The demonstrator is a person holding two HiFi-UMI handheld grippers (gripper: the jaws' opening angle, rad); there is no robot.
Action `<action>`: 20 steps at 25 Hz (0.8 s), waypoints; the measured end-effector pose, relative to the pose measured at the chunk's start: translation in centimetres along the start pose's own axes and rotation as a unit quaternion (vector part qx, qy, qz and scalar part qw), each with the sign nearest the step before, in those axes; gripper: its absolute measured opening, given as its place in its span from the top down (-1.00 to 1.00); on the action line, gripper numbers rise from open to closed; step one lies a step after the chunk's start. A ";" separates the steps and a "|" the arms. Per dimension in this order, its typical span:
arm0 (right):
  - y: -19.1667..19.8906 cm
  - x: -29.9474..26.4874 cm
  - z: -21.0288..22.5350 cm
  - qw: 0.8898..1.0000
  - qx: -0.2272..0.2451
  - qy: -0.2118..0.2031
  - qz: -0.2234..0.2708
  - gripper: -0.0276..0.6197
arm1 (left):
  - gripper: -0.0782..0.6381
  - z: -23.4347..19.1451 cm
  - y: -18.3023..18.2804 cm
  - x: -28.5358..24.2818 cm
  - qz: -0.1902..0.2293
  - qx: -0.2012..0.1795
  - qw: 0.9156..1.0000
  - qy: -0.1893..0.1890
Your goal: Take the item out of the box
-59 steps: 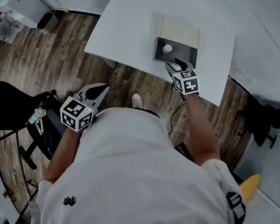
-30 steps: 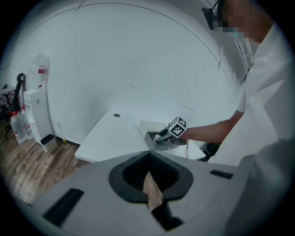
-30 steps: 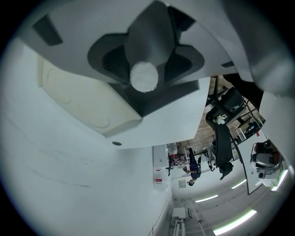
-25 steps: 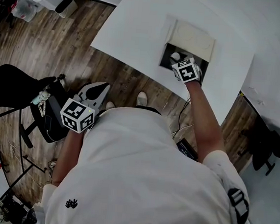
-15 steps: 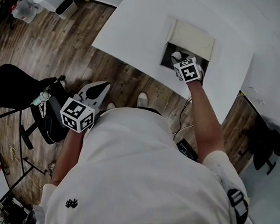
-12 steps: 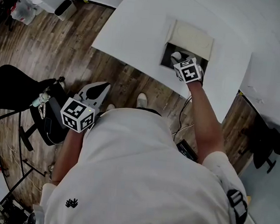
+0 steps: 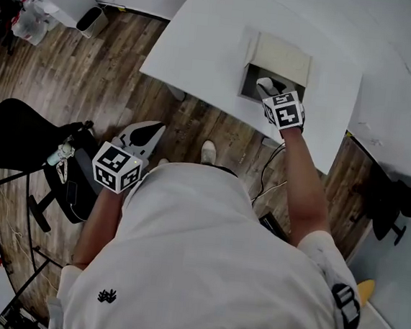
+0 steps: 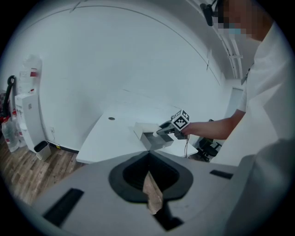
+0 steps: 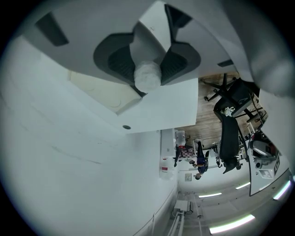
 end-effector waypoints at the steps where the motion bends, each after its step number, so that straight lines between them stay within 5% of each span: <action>1: -0.1 0.5 -0.2 1.000 -0.002 0.004 0.004 0.39 | 0.76 -0.3 0.1 0.3 0.002 -0.002 1.000 0.000; 20: 0.1 8.9 -9.2 0.997 -0.035 0.059 0.034 0.40 | 0.76 -2.5 4.9 6.2 0.018 -0.032 0.999 0.039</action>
Point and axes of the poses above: the fingertips, and each gripper's own axes: x backward along the fingers, z to its right, y out of its underside, the point moved 9 cm from there along x, backward along the fingers, and after that the axes turned 10 degrees about -z, right-handed, at the moved point
